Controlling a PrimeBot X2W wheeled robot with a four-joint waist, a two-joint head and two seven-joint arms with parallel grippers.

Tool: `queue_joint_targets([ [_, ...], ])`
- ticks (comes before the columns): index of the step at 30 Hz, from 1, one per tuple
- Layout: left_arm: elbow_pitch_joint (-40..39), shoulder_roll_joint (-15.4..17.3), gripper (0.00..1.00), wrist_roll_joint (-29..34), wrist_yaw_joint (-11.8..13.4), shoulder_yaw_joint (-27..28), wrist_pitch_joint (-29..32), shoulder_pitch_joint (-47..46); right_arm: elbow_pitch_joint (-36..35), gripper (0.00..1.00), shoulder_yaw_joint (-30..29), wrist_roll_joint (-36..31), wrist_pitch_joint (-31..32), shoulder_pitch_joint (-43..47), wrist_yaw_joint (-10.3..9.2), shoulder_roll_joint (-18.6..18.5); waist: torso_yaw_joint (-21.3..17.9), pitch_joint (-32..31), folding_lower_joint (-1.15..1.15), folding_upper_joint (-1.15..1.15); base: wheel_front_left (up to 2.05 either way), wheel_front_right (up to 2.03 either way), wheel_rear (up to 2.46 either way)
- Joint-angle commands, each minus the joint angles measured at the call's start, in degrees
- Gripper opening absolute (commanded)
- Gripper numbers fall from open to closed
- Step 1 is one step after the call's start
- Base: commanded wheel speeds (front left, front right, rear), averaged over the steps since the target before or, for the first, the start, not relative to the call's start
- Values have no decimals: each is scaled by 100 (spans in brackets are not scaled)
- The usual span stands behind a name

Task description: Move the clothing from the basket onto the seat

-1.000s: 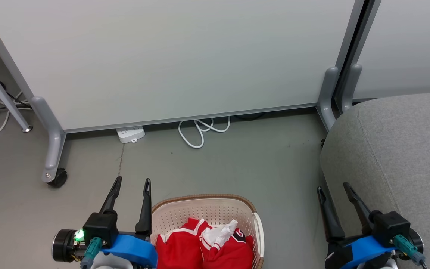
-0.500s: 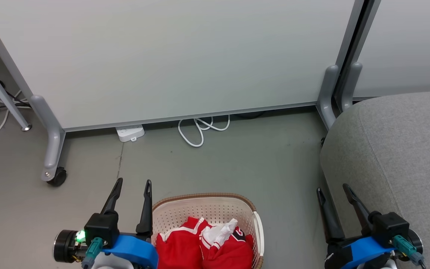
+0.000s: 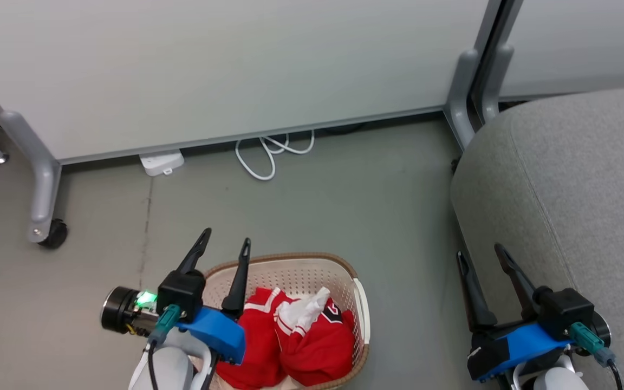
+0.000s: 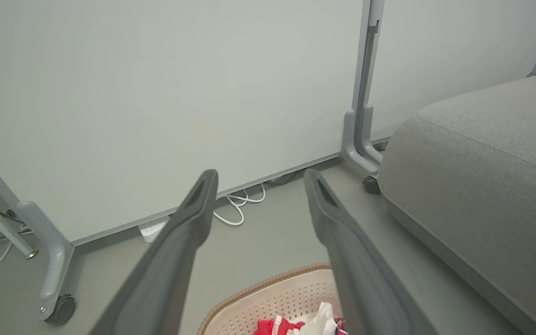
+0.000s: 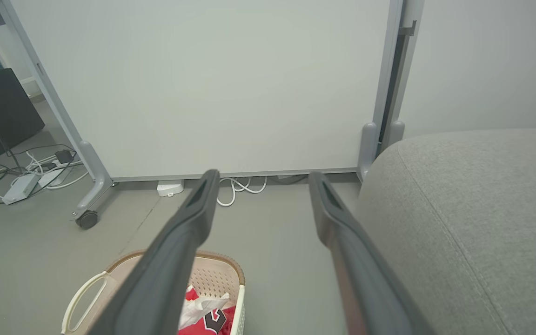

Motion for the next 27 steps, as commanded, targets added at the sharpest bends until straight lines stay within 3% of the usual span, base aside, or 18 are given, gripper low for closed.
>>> queue_joint_targets([
  [1,49,45,100,30,-24,-38,-16,-123,-14,100,13,38,-22,-75,3,-28,-134,174,0,0,0,0,0],
  [12,1163,324,100,-112,-68,-924,-16,-1101,-176,100,93,106,-21,-593,3,-26,-611,1111,0,0,0,0,0],
  [20,2166,657,100,-521,-70,-1866,-16,-1972,-374,100,164,196,-21,-1078,3,-24,-899,2077,0,0,0,0,0],
  [27,2888,740,100,-926,-70,-2431,-16,-2492,-524,100,244,293,-22,-1442,3,-23,-1029,2693,0,0,0,0,0],
])
